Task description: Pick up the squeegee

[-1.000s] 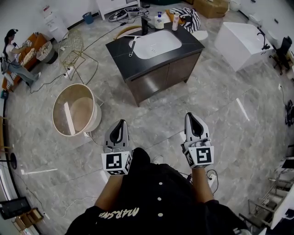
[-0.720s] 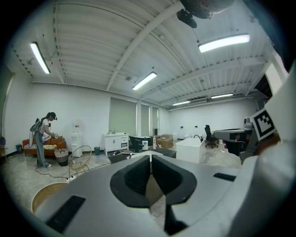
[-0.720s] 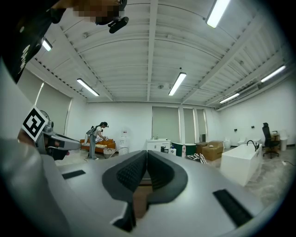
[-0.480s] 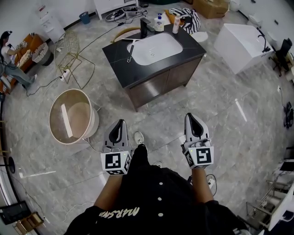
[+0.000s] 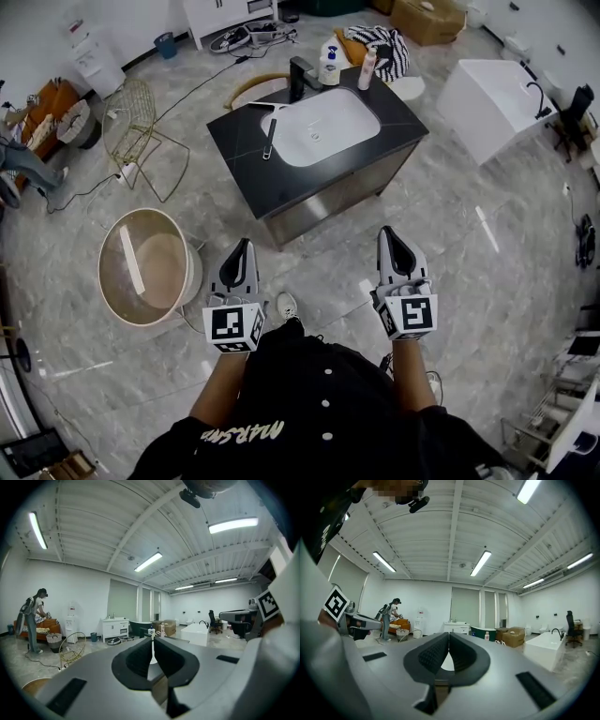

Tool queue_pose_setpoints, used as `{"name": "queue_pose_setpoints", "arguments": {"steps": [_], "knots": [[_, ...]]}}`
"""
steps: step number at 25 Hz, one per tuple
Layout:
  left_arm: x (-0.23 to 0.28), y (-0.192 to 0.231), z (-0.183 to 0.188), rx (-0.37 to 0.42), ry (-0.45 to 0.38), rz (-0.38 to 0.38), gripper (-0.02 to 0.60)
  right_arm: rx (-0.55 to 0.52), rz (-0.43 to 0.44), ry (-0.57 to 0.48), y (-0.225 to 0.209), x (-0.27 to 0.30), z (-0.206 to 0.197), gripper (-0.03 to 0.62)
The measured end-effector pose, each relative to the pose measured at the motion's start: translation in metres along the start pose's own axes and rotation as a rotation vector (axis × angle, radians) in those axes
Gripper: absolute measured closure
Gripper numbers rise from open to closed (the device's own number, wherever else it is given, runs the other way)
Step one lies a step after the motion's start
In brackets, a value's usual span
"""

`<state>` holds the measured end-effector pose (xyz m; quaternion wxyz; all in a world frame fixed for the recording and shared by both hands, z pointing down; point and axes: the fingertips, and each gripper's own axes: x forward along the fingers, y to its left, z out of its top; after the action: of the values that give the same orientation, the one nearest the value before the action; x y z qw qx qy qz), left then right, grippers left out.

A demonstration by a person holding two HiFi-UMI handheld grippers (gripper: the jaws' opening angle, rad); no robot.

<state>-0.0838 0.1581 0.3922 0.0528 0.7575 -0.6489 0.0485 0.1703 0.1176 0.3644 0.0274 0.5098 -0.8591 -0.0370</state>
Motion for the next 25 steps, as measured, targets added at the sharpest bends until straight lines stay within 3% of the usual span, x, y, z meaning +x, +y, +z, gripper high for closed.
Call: {"name": "queue_pose_setpoints", "arguments": {"steps": [12, 18, 25], "knots": [[0.060, 0.064, 0.009, -0.003, 0.014, -0.024, 0.561, 0.003, -0.020, 0.034, 0.011, 0.086, -0.001, 0.597], [0.085, 0.069, 0.000, -0.006, 0.046, -0.043, 0.561, 0.041, -0.037, 0.070, 0.000, 0.105, -0.017, 0.597], [0.127, 0.081, -0.001, -0.006, 0.060, -0.015, 0.561, 0.058, 0.001, 0.075, -0.016, 0.154, -0.030, 0.597]]}}
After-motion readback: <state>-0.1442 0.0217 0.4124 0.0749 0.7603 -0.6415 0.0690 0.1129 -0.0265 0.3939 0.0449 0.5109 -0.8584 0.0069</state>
